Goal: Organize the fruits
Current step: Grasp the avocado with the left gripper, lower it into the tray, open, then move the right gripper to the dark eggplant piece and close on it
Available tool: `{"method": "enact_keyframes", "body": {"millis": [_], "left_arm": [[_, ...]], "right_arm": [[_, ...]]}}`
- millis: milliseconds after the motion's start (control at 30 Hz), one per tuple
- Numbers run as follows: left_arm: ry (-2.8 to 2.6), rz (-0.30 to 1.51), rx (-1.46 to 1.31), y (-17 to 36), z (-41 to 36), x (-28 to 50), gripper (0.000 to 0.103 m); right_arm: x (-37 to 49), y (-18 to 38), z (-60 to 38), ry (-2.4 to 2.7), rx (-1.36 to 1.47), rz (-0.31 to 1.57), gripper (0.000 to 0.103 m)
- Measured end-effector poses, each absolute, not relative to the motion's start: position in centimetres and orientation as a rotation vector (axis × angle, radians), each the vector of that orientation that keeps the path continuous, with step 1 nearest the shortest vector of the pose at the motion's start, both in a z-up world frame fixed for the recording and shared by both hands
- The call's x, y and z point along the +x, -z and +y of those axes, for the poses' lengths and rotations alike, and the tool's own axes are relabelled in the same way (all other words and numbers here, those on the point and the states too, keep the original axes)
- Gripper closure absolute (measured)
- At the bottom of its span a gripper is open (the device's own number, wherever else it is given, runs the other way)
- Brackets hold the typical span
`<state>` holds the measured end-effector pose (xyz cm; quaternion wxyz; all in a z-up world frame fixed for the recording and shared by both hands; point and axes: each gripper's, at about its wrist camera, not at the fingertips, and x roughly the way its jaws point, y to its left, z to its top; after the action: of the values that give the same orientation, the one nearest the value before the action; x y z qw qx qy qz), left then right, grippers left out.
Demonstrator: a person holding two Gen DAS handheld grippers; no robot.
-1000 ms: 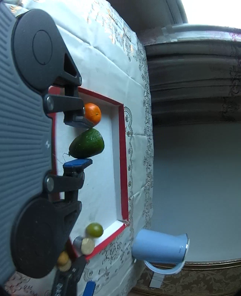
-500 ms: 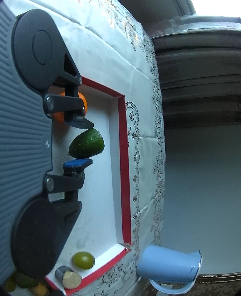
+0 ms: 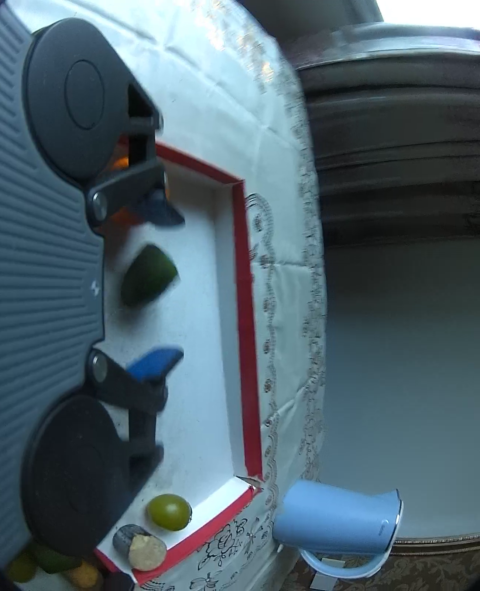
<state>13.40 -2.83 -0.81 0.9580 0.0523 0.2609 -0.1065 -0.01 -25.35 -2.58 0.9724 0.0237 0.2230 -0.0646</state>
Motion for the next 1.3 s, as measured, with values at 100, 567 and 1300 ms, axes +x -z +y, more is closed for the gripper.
{"method": "enact_keyframes", "body": {"millis": [100, 567, 1300], "left_arm": [[0.205, 0.500, 0.108, 0.3, -2.4, 12.1, 0.016], [0.214, 0.491, 0.051, -0.2, 2.3, 4.3, 0.012], [0.190, 0.611, 0.088, 3.9, 2.9, 1.2, 0.007]], "right_arm": [[0.0, 2.6, -25.4, 0.130, 0.048, 0.450, 0.013], [-0.1, 2.5, -25.5, 0.137, 0.049, 0.448, 0.013], [-3.1, 2.1, -27.3, 0.148, 0.092, 0.440, 0.013]]}}
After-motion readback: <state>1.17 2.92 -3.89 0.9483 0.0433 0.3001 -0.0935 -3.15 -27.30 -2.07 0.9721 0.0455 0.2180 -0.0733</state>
